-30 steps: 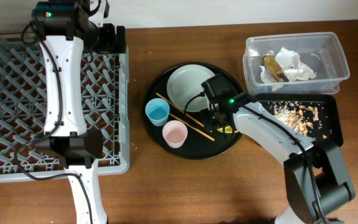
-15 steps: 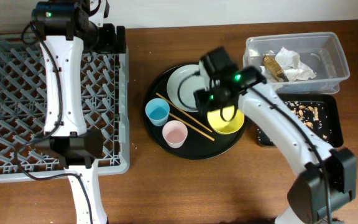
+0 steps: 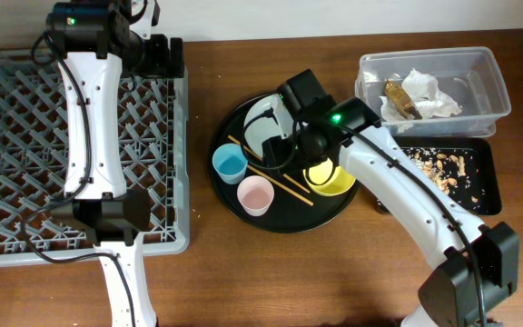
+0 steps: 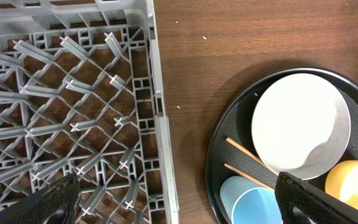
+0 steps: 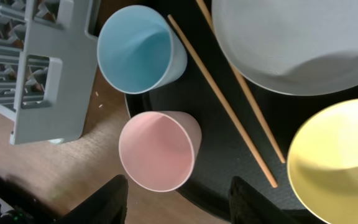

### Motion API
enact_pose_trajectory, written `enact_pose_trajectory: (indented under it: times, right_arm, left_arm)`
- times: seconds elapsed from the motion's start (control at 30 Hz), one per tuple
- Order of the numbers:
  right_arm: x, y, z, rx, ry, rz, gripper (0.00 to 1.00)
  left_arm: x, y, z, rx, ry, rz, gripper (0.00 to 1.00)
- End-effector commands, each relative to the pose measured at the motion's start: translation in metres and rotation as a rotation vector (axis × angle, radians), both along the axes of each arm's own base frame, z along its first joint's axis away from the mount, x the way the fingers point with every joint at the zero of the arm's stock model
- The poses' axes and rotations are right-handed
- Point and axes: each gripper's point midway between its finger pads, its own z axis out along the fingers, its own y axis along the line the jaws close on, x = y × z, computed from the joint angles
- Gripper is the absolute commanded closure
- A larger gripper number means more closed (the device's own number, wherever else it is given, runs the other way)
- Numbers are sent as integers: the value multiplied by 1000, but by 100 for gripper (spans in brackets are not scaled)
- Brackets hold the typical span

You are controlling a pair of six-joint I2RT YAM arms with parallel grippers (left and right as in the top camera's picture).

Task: Sort waste into correct bins and load items into the dishwasher rack
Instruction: 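Grasp the pink cup with the right gripper and lift it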

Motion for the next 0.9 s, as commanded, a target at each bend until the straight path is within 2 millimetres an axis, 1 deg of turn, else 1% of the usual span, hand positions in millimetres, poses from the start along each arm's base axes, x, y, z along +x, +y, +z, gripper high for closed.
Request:
enact_pose_trajectory:
  times: [0.0, 0.1, 0.27, 0.37, 0.53, 0.6, 0.77, 0.87]
  right_arm:
    - [-3, 1, -6, 1, 24, -1, 45]
    - [-2, 2, -5, 3, 19, -1, 41]
    - [-1, 3, -5, 5, 15, -1, 40]
    - [-3, 1, -13, -1, 25, -1, 40]
    - [-6, 0, -30, -3, 46, -25, 40]
    - [-10, -2, -38, -12, 62, -25, 40]
    - [-12, -4, -44, -17, 72, -26, 41]
    - [-12, -3, -45, -16, 70, -26, 41]
  left_arm:
    - [2, -5, -5, -21, 9, -2, 1]
    - [-2, -7, -6, -31, 29, -7, 1]
    - [-12, -6, -10, -28, 70, -7, 1]
    - [-14, -6, -11, -27, 80, -6, 1]
    - [-17, -6, -13, -27, 94, -7, 1]
    - [-18, -10, -12, -49, 96, -16, 1]
    - [-19, -20, -11, -76, 98, -35, 1]
    - [-20, -20, -9, -93, 101, 5, 1]
